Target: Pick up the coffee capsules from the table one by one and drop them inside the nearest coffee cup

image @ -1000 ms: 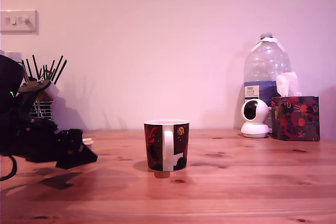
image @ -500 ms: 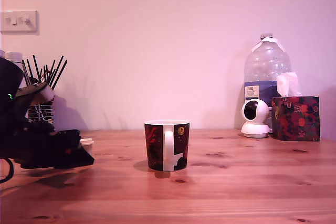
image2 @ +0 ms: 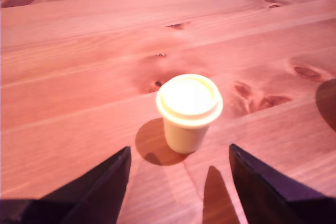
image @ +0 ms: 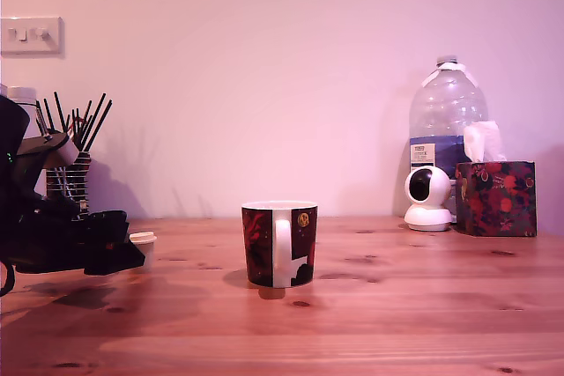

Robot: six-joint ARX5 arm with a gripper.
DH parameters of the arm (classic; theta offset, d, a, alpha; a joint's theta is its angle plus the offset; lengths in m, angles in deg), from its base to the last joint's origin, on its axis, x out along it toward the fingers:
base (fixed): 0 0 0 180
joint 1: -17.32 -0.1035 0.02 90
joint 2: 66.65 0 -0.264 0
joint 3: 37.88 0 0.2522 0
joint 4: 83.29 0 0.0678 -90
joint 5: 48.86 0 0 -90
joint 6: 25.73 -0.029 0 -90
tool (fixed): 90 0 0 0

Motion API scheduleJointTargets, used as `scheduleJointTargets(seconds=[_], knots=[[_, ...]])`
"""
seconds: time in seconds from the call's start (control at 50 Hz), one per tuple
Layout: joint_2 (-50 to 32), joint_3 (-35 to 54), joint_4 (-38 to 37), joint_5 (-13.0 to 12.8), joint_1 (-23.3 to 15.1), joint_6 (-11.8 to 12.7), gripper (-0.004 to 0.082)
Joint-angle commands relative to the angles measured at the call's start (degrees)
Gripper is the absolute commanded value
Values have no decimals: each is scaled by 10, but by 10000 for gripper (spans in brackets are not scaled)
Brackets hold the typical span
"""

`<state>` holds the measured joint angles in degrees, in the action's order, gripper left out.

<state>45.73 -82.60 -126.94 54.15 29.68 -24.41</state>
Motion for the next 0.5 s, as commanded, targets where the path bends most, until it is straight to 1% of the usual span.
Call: scheduleJointTargets(seconds=[0.0, 0.1, 0.22, 0.48], knots=[[-2, -13, -5, 2, 2, 2, 542], [5, -32, 2, 2, 5, 2, 542], [21, -59, 21, 13, 7, 2, 541], [52, -96, 49, 13, 11, -7, 541]])
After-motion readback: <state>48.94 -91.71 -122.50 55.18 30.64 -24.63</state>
